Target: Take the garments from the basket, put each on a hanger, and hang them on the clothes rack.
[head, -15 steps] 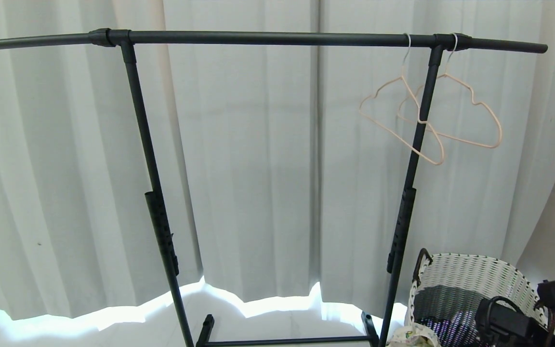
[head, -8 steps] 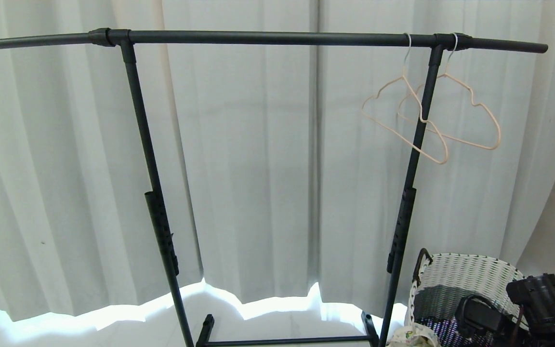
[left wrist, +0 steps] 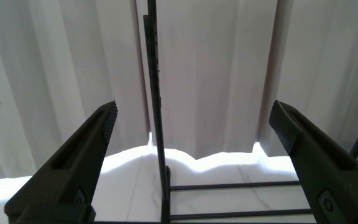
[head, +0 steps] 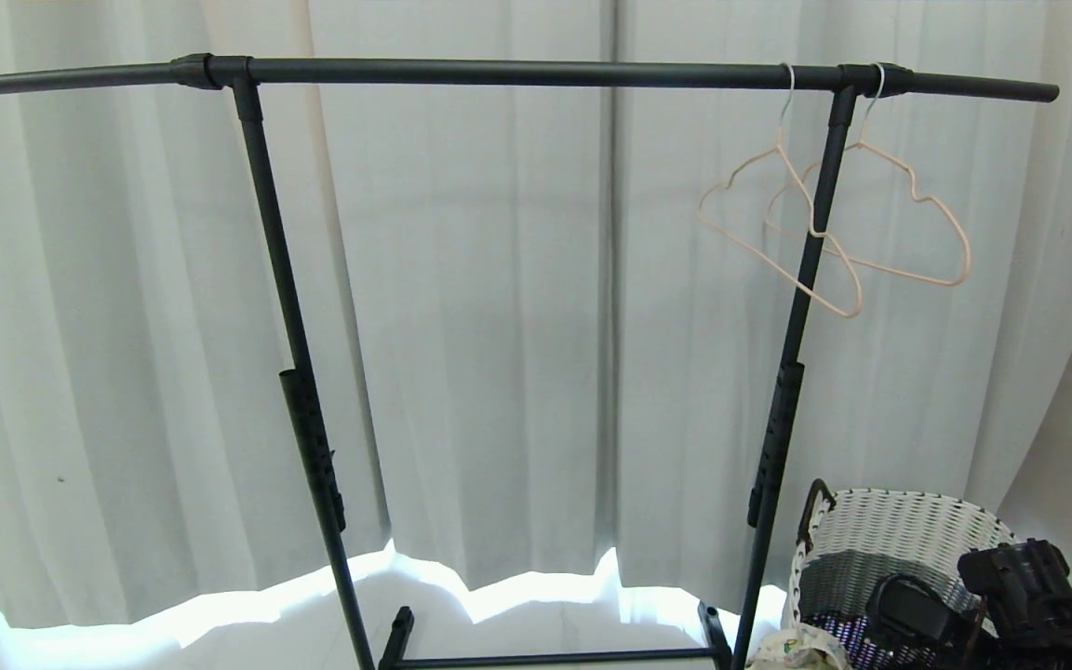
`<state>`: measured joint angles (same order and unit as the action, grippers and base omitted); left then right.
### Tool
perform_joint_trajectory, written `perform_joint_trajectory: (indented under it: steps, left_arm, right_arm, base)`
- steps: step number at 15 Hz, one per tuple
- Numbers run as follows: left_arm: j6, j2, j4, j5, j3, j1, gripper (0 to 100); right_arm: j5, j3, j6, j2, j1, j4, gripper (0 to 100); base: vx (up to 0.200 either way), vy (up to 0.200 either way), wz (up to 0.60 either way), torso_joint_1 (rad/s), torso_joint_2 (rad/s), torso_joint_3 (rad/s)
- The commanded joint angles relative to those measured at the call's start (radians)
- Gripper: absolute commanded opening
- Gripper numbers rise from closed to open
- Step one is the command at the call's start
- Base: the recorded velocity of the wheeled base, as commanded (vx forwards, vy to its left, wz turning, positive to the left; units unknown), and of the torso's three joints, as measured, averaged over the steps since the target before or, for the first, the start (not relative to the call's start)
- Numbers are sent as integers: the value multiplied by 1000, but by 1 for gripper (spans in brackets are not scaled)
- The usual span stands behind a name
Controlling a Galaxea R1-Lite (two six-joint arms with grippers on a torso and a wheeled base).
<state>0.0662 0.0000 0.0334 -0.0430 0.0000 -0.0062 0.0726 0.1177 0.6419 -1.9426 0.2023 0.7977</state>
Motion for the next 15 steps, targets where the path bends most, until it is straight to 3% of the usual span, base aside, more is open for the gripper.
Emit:
perform_joint_trajectory:
  steps: [1,5,8,10,11,13,15]
  left_arm:
    - [0,0,0,0,0,0,100]
    - [0,0,0,0,0,0,100]
    - [0,0,0,0,0,0,100]
    - [0,0,0,0,0,0,100]
    - [0,0,0,0,0,0,100]
    - [0,0,0,0,0,0,100]
    - [1,0,0,0,0,0,100]
  right_arm:
    - [21,-33,-1,22,0,5,0]
    - [33,-118,-24,241,-3,2,0]
    - [50,-118,-25,396,-27,-48,0]
    - [52,-47,-25,501,-50,-146,0]
    - [52,109,-25,642,-63,-408,0]
    - [46,352,-24,778,-60,-810,0]
    - [44,539,-24,847,-58,-1095,0]
  base:
    - [0,0,0,0,0,0]
    - [0,0,0,0,0,0]
    - [0,0,0,0,0,0]
    - [0,0,0,0,0,0]
    - [0,0,0,0,0,0]
    - [0,0,0,0,0,0]
    - [0,0,0,0,0,0]
